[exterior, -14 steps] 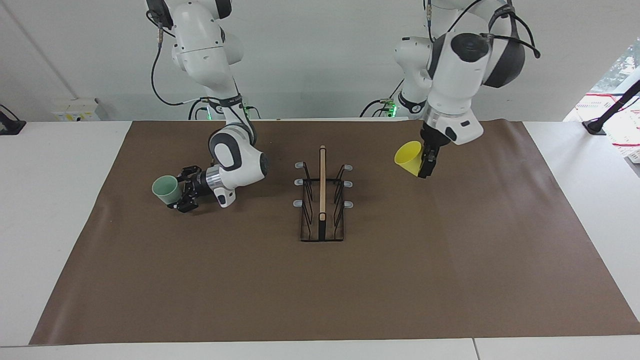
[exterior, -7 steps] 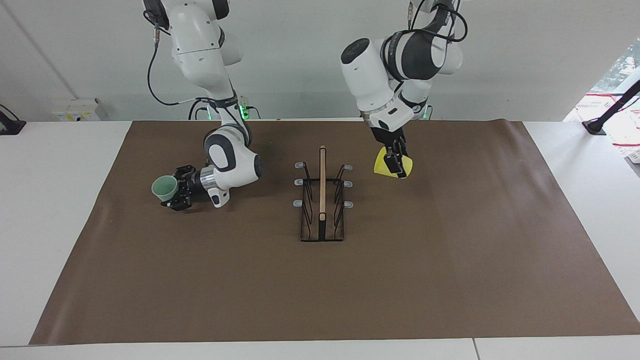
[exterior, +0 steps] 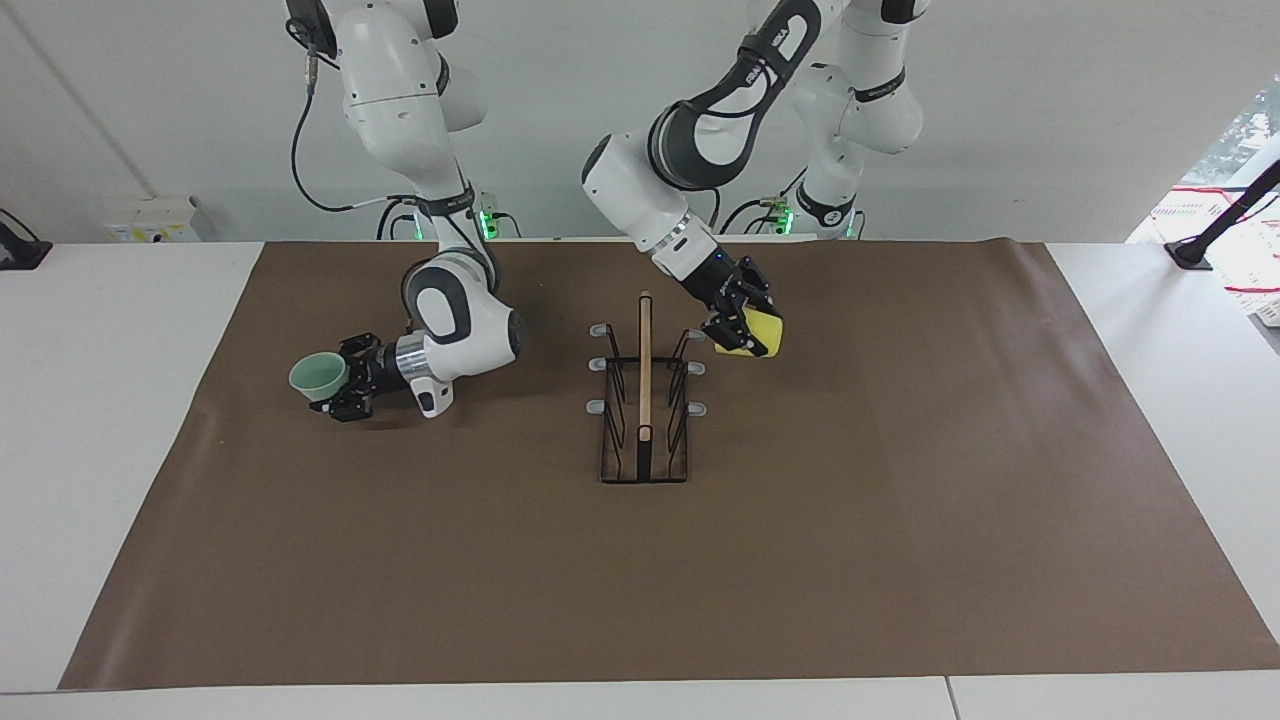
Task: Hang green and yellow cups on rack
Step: 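Carry the yellow cup with the left gripper onto a rack peg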
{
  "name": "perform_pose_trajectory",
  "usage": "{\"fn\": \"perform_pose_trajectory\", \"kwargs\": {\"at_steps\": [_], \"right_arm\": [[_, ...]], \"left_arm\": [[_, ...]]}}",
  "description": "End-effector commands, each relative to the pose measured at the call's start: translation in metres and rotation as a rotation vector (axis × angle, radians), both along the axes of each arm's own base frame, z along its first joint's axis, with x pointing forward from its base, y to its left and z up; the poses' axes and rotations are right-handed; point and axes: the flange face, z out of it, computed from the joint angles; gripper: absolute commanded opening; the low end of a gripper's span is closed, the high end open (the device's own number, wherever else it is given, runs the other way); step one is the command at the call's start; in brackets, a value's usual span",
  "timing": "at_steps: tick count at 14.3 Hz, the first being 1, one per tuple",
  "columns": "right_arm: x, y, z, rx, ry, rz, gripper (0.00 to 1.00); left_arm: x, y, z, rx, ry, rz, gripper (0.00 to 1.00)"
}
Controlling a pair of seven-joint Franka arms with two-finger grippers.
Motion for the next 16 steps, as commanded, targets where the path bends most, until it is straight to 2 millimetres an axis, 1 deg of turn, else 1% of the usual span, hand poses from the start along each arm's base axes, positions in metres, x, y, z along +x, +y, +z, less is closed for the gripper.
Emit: {"fn": "perform_pose_trajectory", "kwargs": {"at_steps": [1,2,3,4,5,6,7,8,9,10,11,12,13,14,15,16], "right_arm": [[0.018,-0.019,0.037,0.015,-0.084,-0.037,0.00],[0.021,-0.031,0.049,0.030,-0.109,-0.063,0.00],[0.026,-0.039,0.059,0.041,-0.132,-0.075,0.00],[0.029,-0.049,0.074,0.061,-0.159,-0.084,0.00],[0.030,-0.071,0.098,0.111,-0.198,-0.119,0.00],[0.031,-0.092,0.119,0.198,-0.248,-0.170,0.00],[0.033,-0.112,0.140,0.298,-0.323,-0.235,0.00],[0.032,-0.129,0.153,0.386,-0.382,-0.325,0.00],[0.032,-0.130,0.155,0.437,-0.404,-0.377,0.00],[0.034,-0.129,0.155,0.472,-0.415,-0.400,0.00],[0.037,-0.127,0.154,0.513,-0.432,-0.408,0.00],[0.038,-0.130,0.154,0.548,-0.446,-0.446,0.00],[0.040,-0.142,0.159,0.593,-0.473,-0.506,0.00],[0.042,-0.154,0.165,0.630,-0.496,-0.553,0.00],[0.040,-0.169,0.169,0.659,-0.510,-0.600,0.00],[0.039,-0.179,0.173,0.704,-0.514,-0.641,0.00]], "left_arm": [[-0.014,-0.020,0.000,0.037,-0.018,-0.014,0.00],[-0.022,-0.027,0.000,0.034,-0.016,-0.028,0.00],[-0.029,-0.033,0.001,0.019,-0.013,-0.029,0.00],[-0.037,-0.041,0.002,0.007,-0.014,-0.033,0.00],[-0.038,-0.043,0.005,-0.007,-0.029,-0.023,0.00],[-0.036,-0.046,0.012,-0.028,-0.044,-0.014,0.00],[-0.036,-0.047,0.013,-0.036,-0.047,-0.014,0.00],[-0.040,-0.051,0.020,-0.061,-0.042,-0.017,0.00],[-0.044,-0.053,0.027,-0.090,-0.031,-0.011,0.00],[-0.044,-0.055,0.032,-0.116,-0.026,-0.008,0.31],[-0.045,-0.057,0.034,-0.134,-0.021,-0.008,0.76],[-0.046,-0.059,0.035,-0.150,-0.017,-0.016,0.89],[-0.047,-0.063,0.035,-0.182,-0.006,-0.023,1.00],[-0.049,-0.064,0.041,-0.219,0.015,-0.024,1.00],[-0.049,-0.062,0.046,-0.234,0.024,-0.019,1.00],[-0.049,-0.059,0.053,-0.244,0.024,-0.016,1.00]]}}
